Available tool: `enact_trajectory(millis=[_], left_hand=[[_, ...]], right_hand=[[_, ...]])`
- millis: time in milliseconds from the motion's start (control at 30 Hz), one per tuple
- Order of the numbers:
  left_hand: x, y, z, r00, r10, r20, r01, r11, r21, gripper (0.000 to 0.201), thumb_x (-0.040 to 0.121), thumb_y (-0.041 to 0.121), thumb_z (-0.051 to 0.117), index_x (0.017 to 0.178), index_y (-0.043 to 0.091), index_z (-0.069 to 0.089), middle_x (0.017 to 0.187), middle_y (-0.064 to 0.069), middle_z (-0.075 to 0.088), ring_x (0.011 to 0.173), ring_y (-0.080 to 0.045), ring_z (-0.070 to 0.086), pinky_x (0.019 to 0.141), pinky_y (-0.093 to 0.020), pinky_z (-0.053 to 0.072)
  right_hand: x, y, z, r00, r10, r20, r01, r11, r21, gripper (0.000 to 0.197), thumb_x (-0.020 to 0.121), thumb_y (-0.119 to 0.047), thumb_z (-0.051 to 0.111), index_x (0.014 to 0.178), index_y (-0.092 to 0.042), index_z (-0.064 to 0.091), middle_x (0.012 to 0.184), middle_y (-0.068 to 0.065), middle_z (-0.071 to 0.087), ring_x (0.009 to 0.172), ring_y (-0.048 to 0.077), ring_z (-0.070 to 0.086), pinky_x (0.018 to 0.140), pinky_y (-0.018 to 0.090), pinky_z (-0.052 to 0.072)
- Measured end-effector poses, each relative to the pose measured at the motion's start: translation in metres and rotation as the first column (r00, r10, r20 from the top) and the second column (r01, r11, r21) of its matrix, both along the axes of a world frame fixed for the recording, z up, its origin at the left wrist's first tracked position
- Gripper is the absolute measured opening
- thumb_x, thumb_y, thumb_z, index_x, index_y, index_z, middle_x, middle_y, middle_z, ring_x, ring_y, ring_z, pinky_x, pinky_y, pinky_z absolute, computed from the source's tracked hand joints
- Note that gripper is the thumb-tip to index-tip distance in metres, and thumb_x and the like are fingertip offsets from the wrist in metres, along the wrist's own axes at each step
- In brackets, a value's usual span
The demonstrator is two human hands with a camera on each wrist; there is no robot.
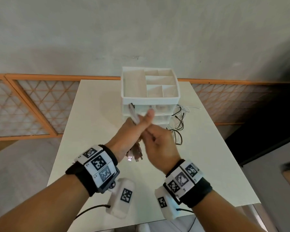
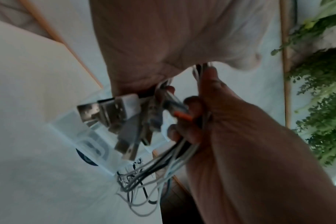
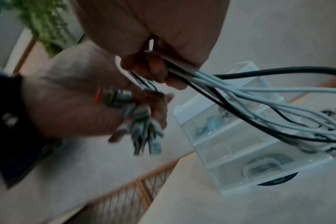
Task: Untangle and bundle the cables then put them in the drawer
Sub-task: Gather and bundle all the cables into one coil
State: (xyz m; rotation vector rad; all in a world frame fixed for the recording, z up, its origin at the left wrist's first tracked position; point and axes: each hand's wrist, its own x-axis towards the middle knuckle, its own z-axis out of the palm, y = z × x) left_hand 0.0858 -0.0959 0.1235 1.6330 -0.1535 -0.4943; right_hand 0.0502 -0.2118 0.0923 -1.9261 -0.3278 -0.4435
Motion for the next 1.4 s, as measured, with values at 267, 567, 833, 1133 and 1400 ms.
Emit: enact_trajectory(millis=[267,567,833,1133,1400], left_hand=[[0.019,0.015,-0.014,0.976,0.176,-0.128,-0.194,0.971,-0.143,0.056,0.072,0.074,0.06,0.069,0.018,0.057,0.06,0.0,0.055,0.064,-0.022,0.059,0.065,-0.034,0.049],[0.017,0.022,-0.006,0.969,0.203,-0.143,-0.244,0.89,-0.385,0.045,0.077,0.049,0.07,0.064,0.011,0.052,0.051,-0.002,0.046,0.054,-0.019,0.058,0.073,-0.039,0.057],[0.018,0.016,-0.006,0.962,0.261,-0.083,-0.273,0.897,-0.348,0.032,0.066,0.033,0.083,0.075,0.015,0.059,0.055,-0.007,0.054,0.063,-0.026,0.059,0.059,-0.031,0.053],[0.013,0.012,-0.019,0.969,0.245,-0.029,-0.241,0.913,-0.33,0.045,0.06,0.035,0.091,0.072,0.016,0.053,0.061,-0.013,0.047,0.062,-0.027,0.055,0.068,-0.046,0.047],[0.016,0.033,0.013,0.999,-0.021,0.028,0.027,0.97,-0.241,0.042,0.086,0.044,0.066,0.056,0.019,0.05,0.042,-0.001,0.032,0.037,-0.016,0.036,0.058,-0.037,0.052]], right_hand=[[-0.014,-0.014,-0.01,0.961,0.1,-0.256,-0.125,0.988,-0.085,0.053,0.092,-0.002,0.063,0.137,-0.023,0.047,0.096,-0.004,0.074,0.082,0.018,0.068,0.083,0.034,0.056],[0.0,-0.031,-0.006,0.87,0.029,-0.492,-0.103,0.987,-0.124,0.028,0.082,-0.034,0.081,0.082,-0.015,0.06,0.069,0.005,0.07,0.055,0.015,0.058,0.06,0.035,0.051],[-0.001,-0.02,0.0,0.919,0.041,-0.392,-0.043,0.999,0.004,0.021,0.083,-0.027,0.08,0.08,-0.007,0.077,0.061,0.012,0.062,0.053,0.008,0.046,0.055,0.023,0.038],[-0.002,-0.02,0.002,0.89,0.074,-0.45,-0.047,0.996,0.069,0.007,0.08,-0.02,0.083,0.084,-0.015,0.08,0.053,-0.012,0.062,0.047,0.001,0.05,0.054,0.012,0.037],[0.012,-0.06,-0.022,0.838,-0.208,-0.504,-0.1,0.85,-0.517,0.042,0.072,-0.039,0.087,0.057,-0.027,0.049,0.054,-0.009,0.047,0.054,0.006,0.045,0.056,0.025,0.034]])
